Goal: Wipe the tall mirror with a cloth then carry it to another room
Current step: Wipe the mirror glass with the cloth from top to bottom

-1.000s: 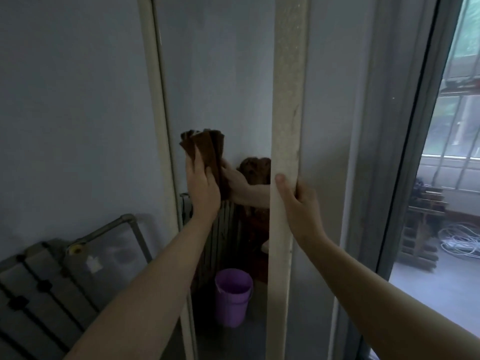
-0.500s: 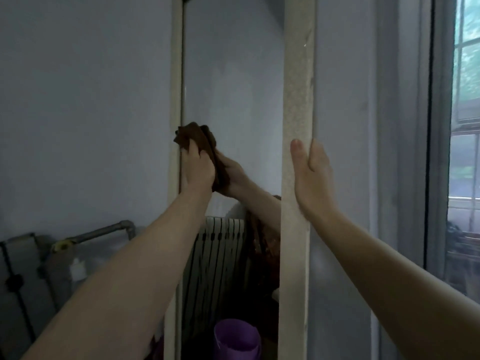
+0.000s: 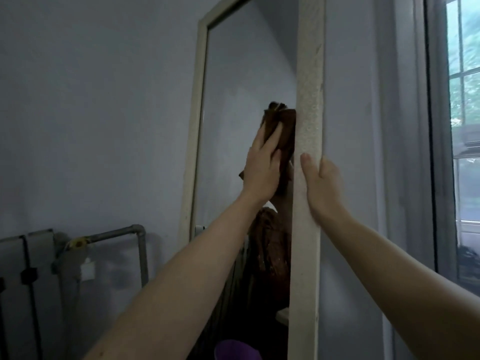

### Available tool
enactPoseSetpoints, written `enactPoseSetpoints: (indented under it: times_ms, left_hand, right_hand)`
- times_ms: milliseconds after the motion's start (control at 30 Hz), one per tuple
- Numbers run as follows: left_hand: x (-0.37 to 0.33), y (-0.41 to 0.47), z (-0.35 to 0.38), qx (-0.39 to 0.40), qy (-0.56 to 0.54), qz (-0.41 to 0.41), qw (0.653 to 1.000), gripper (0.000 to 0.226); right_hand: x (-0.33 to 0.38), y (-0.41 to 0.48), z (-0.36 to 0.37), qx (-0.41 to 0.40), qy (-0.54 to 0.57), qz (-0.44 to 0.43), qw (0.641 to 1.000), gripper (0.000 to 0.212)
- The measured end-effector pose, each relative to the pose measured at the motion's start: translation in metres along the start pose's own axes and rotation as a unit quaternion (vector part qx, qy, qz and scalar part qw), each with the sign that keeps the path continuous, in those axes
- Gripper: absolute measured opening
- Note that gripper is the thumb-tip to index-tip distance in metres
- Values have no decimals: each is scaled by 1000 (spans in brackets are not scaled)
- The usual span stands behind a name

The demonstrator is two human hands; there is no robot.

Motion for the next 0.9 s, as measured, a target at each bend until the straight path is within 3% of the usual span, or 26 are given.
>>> enactPoseSetpoints:
  times_ms: [133, 267, 400, 533, 633, 767, 833, 900]
  left_hand:
    - [48, 3, -23, 0, 38, -25, 999, 54]
    - [120, 8, -57, -49, 66, -126, 989, 55]
    - [178, -5, -76, -100, 19, -252, 962, 51]
    - [171, -18, -66, -150, -40, -312, 937, 52]
    - [129, -30, -40, -115, -37, -253, 960, 48]
    - [45, -49, -2, -51, -26, -77, 995, 51]
    - [18, -55, 12, -19, -10, 1, 1000, 56]
    - [15, -56, 15, -5, -2, 24, 1000, 57]
  right_hand:
    - [-3, 4, 2, 7, 2, 4, 1000, 48]
    - [-4, 4, 2, -2, 2, 6, 1000, 49]
    - [-5, 1, 2, -17, 3, -2, 1000, 40]
    - [-5, 0, 0, -22, -11, -4, 1000, 40]
    - [-4, -3, -2, -33, -24, -7, 999, 39]
    - [-3, -2, -2, -34, -23, -17, 999, 39]
    - [-4, 0, -2, -31, -32, -23, 999, 42]
    - [-4, 1, -2, -28, -26, -32, 999, 45]
Point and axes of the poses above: each hand's wrist, its own y-axis towards the middle knuckle, its own z-axis out of the palm, x = y × z, the point moved 10 cm from there along y, towards the middle knuckle, and after that the axes turned 12 degrees about -z, right-handed, at the moved point
